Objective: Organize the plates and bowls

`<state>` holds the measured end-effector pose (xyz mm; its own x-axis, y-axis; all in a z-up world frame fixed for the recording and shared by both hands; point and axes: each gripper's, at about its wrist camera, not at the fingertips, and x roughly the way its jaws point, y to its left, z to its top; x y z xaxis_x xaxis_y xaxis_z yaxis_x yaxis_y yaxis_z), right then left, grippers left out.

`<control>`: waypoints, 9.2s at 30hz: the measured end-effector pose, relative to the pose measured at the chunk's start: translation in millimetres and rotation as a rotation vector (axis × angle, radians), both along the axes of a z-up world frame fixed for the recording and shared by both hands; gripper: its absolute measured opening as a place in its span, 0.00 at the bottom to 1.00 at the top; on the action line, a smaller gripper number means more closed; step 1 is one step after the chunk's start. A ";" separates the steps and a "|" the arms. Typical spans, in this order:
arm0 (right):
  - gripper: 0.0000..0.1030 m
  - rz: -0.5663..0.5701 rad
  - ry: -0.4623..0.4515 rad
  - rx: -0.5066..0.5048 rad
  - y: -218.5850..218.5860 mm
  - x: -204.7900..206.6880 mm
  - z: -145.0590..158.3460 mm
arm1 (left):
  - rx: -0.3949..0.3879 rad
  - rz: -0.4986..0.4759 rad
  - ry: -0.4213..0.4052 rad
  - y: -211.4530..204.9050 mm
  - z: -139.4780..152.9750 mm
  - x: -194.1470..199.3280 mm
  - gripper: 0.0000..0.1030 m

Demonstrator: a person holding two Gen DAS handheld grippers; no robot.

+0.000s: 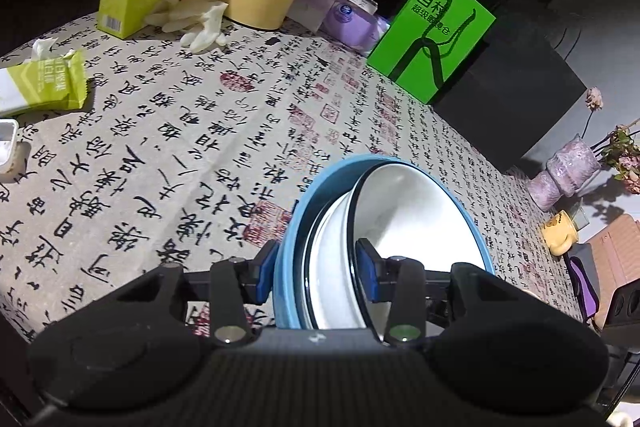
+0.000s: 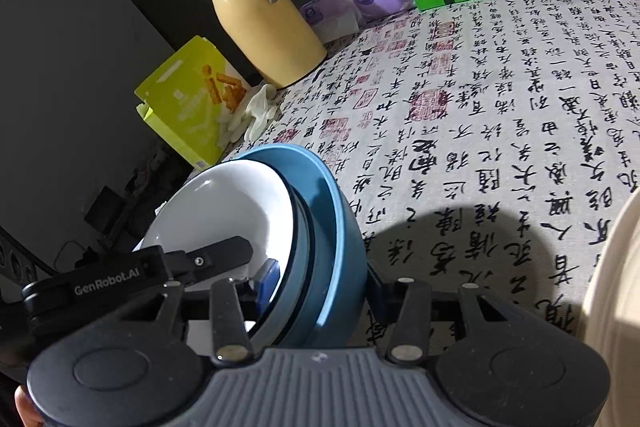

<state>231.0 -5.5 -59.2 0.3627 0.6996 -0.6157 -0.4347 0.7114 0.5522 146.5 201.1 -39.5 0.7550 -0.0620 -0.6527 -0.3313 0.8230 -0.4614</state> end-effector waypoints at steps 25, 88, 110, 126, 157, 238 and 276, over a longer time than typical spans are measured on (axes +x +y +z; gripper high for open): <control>0.44 -0.046 -0.020 0.023 -49.0 -2.3 14.5 | 0.004 -0.035 -0.019 -40.6 16.9 6.6 0.40; 0.43 -0.182 -0.032 0.075 -161.5 -15.6 28.1 | 0.042 -0.156 -0.034 -147.1 37.1 26.1 0.40; 0.43 -0.270 -0.024 0.078 -216.1 -28.1 20.3 | 0.046 -0.245 -0.024 -199.5 30.6 35.6 0.40; 0.43 -0.312 -0.011 0.087 -243.9 -31.0 11.5 | 0.052 -0.290 -0.007 -225.1 22.2 44.3 0.40; 0.43 -0.350 0.056 0.082 -262.0 -14.0 -19.0 | 0.060 -0.326 0.075 -244.3 -3.3 68.5 0.40; 1.00 -0.377 -0.550 -0.237 -272.5 -249.6 8.2 | 0.488 -0.236 -0.440 -232.1 0.5 -197.8 1.00; 1.00 -0.354 -0.538 -0.247 -269.6 -250.6 0.3 | 0.471 -0.241 -0.435 -233.9 -7.6 -200.2 1.00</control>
